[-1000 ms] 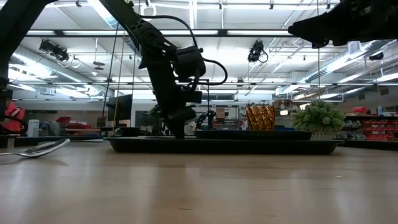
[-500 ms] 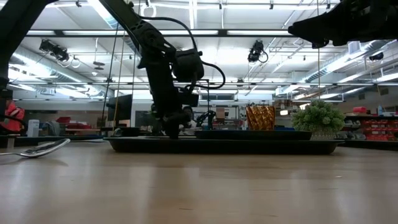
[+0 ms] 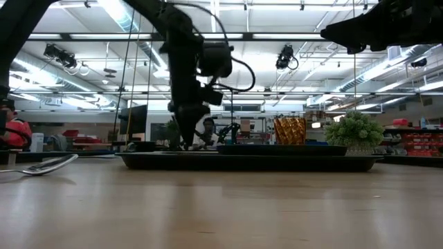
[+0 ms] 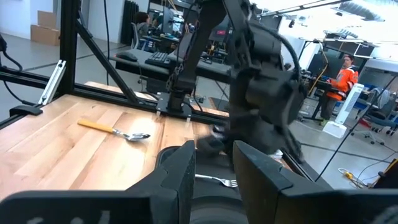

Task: Pick and place plate/cup/fork/spoon on tray
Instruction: Put the yellow spoon on the black serving tray beside the orange fork

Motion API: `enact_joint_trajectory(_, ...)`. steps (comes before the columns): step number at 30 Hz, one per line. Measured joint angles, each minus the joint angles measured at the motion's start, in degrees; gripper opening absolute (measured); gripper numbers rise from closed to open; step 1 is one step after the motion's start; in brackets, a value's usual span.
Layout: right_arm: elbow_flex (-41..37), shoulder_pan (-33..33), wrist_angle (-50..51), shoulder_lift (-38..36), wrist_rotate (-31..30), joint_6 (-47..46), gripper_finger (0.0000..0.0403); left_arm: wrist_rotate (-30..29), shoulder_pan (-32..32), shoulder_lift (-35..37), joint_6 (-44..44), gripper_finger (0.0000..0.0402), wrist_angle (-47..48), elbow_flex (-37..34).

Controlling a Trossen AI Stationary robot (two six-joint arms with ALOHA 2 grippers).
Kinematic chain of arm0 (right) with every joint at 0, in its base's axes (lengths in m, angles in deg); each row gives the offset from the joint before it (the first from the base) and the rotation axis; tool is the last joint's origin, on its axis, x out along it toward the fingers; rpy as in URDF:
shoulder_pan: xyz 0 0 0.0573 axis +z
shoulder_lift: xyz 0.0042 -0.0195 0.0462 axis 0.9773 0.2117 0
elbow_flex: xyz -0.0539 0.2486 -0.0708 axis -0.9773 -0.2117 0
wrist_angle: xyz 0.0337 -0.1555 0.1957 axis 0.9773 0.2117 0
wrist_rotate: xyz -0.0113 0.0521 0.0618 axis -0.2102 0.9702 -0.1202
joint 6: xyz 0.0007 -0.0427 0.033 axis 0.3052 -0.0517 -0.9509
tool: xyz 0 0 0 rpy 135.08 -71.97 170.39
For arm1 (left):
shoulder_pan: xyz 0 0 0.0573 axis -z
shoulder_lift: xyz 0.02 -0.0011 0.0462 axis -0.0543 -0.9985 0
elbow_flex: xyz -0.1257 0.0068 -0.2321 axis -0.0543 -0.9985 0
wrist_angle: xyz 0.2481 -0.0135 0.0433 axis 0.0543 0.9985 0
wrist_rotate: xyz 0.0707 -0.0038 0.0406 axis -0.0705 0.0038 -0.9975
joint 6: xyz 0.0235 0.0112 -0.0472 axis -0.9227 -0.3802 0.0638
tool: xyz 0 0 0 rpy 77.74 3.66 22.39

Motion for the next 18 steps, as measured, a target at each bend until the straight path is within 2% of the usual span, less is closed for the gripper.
enact_joint_trajectory(4, 0.00, 0.00, -0.01, 0.00, 0.01, 0.00, 0.0116, 15.71, 3.40, 0.09, 6.20, 0.0050, 11.88, 4.94)
enact_joint_trajectory(7, 0.00, 0.00, 0.04, 0.00, 0.00, -0.60, 0.0116, 22.17, 7.25, 0.11, 10.56, 0.0050, 18.72, 6.86)
enact_joint_trajectory(9, 0.00, 0.00, 0.46, -0.02, -0.01, -1.28, 0.0116, 21.94, 10.60, 0.11, 11.52, 0.0050, 22.82, 6.97)
enact_joint_trajectory(14, 0.00, 0.00, 2.27, 0.00, -0.02, -1.51, 0.0116, 15.11, 20.97, 0.11, 12.38, 0.0050, 29.59, 3.81)
enact_joint_trajectory(18, 0.00, 0.00, 1.49, 0.00, -0.02, -1.30, 0.0116, 14.76, 26.67, 1.49, 16.47, 0.0049, 28.37, -1.64)
